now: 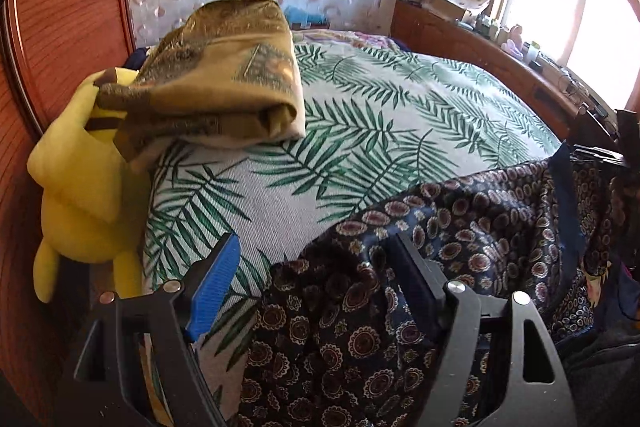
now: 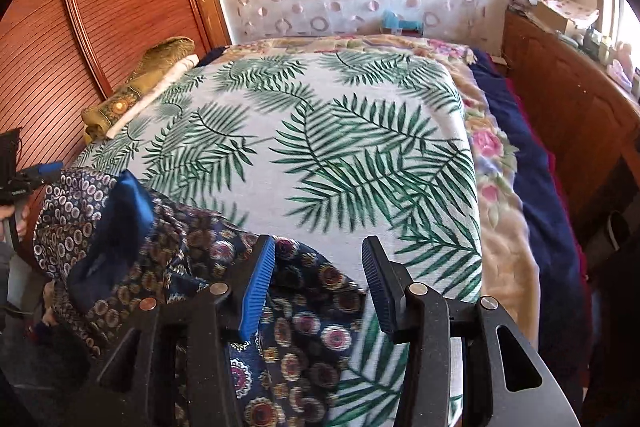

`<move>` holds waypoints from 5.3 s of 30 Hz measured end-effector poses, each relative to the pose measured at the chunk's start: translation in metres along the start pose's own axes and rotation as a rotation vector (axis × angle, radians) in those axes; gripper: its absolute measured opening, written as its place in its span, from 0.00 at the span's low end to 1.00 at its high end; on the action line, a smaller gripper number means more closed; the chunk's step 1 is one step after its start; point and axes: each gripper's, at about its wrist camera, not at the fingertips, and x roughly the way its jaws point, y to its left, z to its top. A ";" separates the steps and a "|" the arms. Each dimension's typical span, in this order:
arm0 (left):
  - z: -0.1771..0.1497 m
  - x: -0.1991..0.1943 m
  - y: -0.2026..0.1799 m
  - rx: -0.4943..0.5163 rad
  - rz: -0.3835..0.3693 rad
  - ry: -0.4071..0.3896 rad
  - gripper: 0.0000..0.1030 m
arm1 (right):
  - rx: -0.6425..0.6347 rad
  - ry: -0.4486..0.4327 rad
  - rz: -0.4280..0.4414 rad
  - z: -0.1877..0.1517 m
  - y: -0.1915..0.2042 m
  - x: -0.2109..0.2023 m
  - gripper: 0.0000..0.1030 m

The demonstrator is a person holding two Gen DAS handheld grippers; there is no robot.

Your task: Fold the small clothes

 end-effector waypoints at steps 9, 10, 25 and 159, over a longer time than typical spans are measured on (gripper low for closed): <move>-0.003 0.007 -0.005 0.005 -0.009 0.013 0.75 | -0.043 -0.055 -0.025 -0.014 0.021 -0.020 0.46; -0.003 0.009 -0.005 0.006 -0.008 0.014 0.75 | -0.050 -0.040 -0.038 -0.016 0.020 -0.017 0.46; -0.005 0.027 -0.003 -0.006 0.019 0.065 0.75 | 0.013 0.115 0.005 -0.001 -0.006 0.033 0.46; 0.098 0.050 -0.015 -0.026 0.151 -0.088 0.05 | 0.227 0.040 -0.160 0.100 -0.057 0.087 0.46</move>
